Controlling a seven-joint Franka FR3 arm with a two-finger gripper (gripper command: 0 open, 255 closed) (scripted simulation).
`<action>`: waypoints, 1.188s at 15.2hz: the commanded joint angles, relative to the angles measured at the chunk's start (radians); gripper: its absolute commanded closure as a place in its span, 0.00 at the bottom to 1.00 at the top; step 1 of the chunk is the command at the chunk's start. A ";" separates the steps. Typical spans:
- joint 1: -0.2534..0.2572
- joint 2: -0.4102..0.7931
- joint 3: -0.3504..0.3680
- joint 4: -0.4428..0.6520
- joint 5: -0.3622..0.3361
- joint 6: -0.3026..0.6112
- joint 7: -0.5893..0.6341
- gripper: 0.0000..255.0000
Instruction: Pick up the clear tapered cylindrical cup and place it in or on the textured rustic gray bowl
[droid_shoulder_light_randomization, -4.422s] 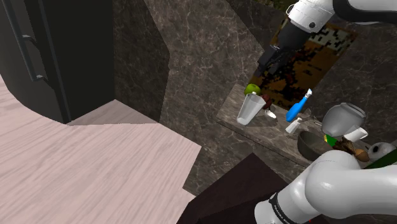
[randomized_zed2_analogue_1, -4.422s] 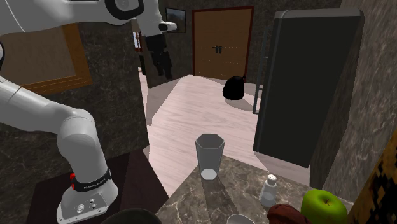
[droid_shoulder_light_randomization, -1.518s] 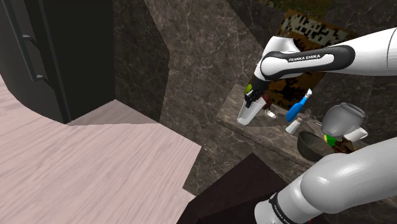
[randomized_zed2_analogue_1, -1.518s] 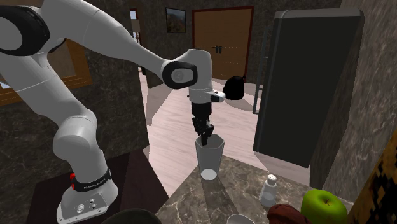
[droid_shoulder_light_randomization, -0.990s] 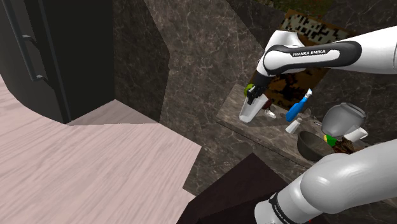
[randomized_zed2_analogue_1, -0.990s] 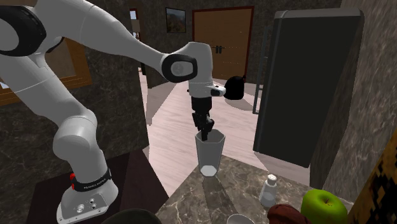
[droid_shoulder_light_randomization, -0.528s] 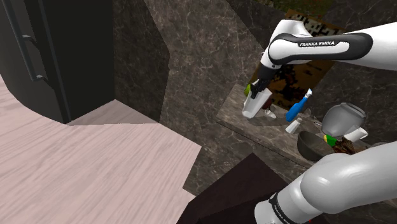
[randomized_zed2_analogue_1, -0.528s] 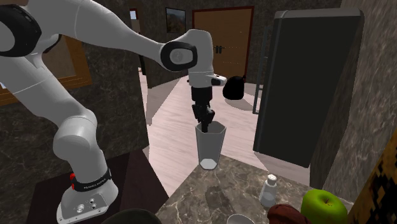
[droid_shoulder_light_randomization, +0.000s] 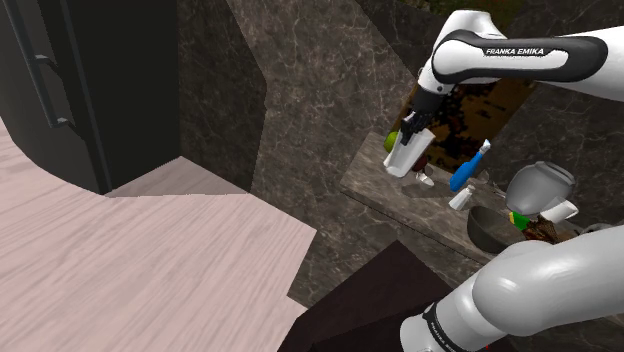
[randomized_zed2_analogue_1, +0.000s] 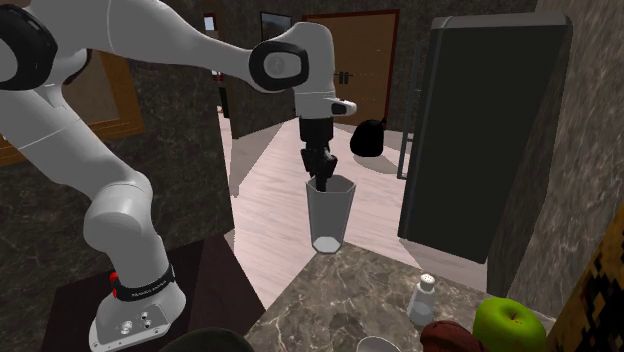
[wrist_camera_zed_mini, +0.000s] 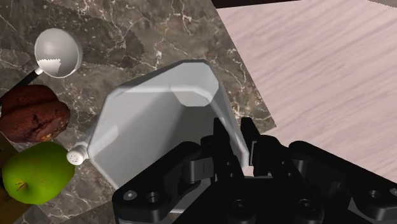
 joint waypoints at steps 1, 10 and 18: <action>0.001 0.002 0.001 0.032 0.003 -0.029 -0.006 1.00; 0.004 0.002 0.009 0.152 0.011 -0.149 -0.022 1.00; -0.034 -0.133 -0.031 0.104 -0.029 -0.220 -0.098 1.00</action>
